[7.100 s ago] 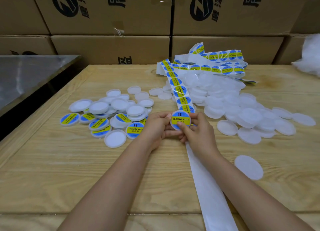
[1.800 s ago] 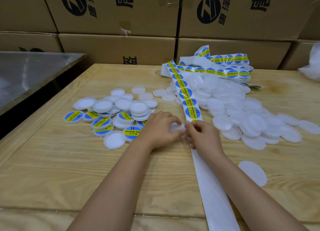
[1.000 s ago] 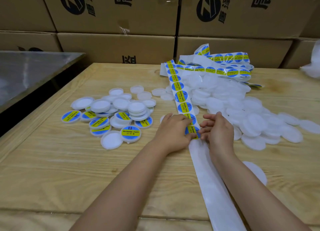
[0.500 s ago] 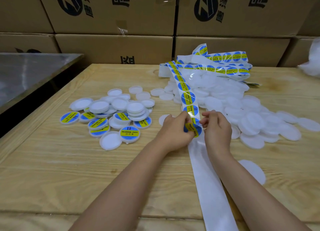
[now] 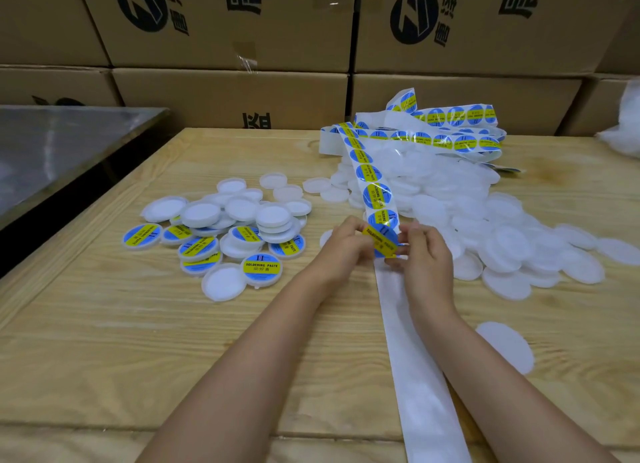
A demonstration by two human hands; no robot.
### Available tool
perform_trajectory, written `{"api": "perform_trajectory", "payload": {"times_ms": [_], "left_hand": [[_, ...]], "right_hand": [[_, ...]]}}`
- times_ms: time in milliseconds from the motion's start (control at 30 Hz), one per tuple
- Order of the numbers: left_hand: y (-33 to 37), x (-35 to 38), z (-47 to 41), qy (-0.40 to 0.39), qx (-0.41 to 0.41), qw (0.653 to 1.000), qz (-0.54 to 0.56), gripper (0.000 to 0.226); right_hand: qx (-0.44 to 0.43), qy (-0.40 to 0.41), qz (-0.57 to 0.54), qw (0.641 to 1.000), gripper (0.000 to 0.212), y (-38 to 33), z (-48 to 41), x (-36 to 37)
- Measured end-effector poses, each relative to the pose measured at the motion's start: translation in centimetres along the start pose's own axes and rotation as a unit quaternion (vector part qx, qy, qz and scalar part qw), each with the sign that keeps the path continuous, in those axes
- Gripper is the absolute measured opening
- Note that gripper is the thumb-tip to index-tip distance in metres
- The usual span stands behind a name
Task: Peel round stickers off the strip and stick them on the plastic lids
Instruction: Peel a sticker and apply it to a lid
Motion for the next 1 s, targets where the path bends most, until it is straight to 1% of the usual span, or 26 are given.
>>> {"api": "perform_trajectory", "payload": {"times_ms": [33, 100, 167, 233, 300, 367, 433, 500, 567, 633, 700, 767, 800, 833, 867, 933, 967, 1000], "left_hand": [[0.1, -0.1, 0.0, 0.0, -0.008, 1.0, 0.022, 0.027], [0.2, -0.1, 0.0, -0.008, -0.018, 0.998, 0.053, 0.032], [0.1, -0.1, 0.1, -0.012, -0.023, 0.998, 0.059, 0.036], [0.1, -0.2, 0.2, -0.014, -0.019, 0.999, 0.035, 0.039], [-0.2, -0.2, 0.0, -0.019, -0.018, 0.999, 0.019, 0.039], [-0.5, -0.3, -0.2, -0.019, -0.012, 1.0, 0.019, 0.034], [-0.6, -0.2, -0.1, -0.023, 0.008, 0.998, 0.051, 0.028], [-0.5, -0.2, 0.1, -0.009, 0.032, 0.996, 0.083, 0.028], [-0.4, -0.2, 0.5, 0.012, 0.069, 0.994, 0.088, 0.03], [-0.4, -0.1, 0.7, 0.024, 0.103, 0.992, 0.073, 0.037], [-0.6, -0.1, 0.8, 0.034, 0.135, 0.989, 0.046, 0.055], [-0.5, -0.7, 0.8, 0.059, 0.166, 0.984, -0.005, 0.079], [-0.4, -1.2, 0.7, 0.081, 0.188, 0.977, -0.053, 0.086], [-0.4, -1.8, 0.5, 0.106, 0.212, 0.963, -0.126, 0.089], [-0.5, -2.3, 0.3, 0.13, 0.23, 0.939, -0.218, 0.09], [-0.8, -2.6, 0.2, 0.155, 0.238, 0.875, -0.392, 0.09], [-1.1, -2.5, 0.1, 0.156, 0.234, 0.845, -0.454, 0.09], [-1.4, -2.3, 0.1, 0.154, 0.234, 0.823, -0.495, 0.087]], "right_hand": [[0.03, -0.013, -0.019, 0.999, 0.02, 0.2, 0.2, 0.3], [0.05, -0.035, -0.026, 0.998, 0.018, 0.4, 0.4, 0.6], [0.035, -0.049, -0.001, 0.998, 0.014, 0.5, 0.5, 0.6], [-0.006, -0.059, 0.058, 0.997, 0.012, 0.6, 0.5, 0.6], [-0.034, -0.062, 0.097, 0.993, 0.013, 0.6, 0.5, 0.6], [-0.039, -0.055, 0.103, 0.992, 0.014, 0.6, 0.4, 0.5], [-0.039, -0.045, 0.108, 0.992, 0.015, 0.7, 0.2, 0.4], [-0.035, -0.036, 0.113, 0.992, 0.017, 0.7, 0.1, 0.3], [-0.034, -0.031, 0.118, 0.992, 0.018, 0.8, 0.0, 0.2], [-0.032, -0.027, 0.119, 0.992, 0.018, 0.9, 0.0, 0.2], [-0.028, -0.02, 0.113, 0.993, 0.019, 1.0, -0.1, 0.1], [-0.023, -0.011, 0.103, 0.994, 0.021, 1.0, -0.1, 0.0], [-0.019, -0.007, 0.095, 0.995, 0.021, 1.1, -0.1, -0.1], [-0.016, -0.006, 0.09, 0.996, 0.021, 1.1, -0.2, -0.1], [-0.014, -0.006, 0.087, 0.996, 0.02, 1.2, -0.2, -0.1], [-0.018, -0.01, 0.089, 0.996, 0.015, 1.2, -0.3, 0.0], [-0.02, -0.013, 0.089, 0.996, 0.011, 1.1, -0.2, 0.0], [-0.023, -0.018, 0.085, 0.996, 0.006, 1.1, -0.1, 0.1]]}}
Point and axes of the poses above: each hand's wrist, its own z-axis away from the middle knuckle, its own x-axis out of the palm, y = z × x, the point moved 4 cm from there along -z, towards the middle knuckle, and after that the axes turned 11 degrees about y, right-handed, at the moved point
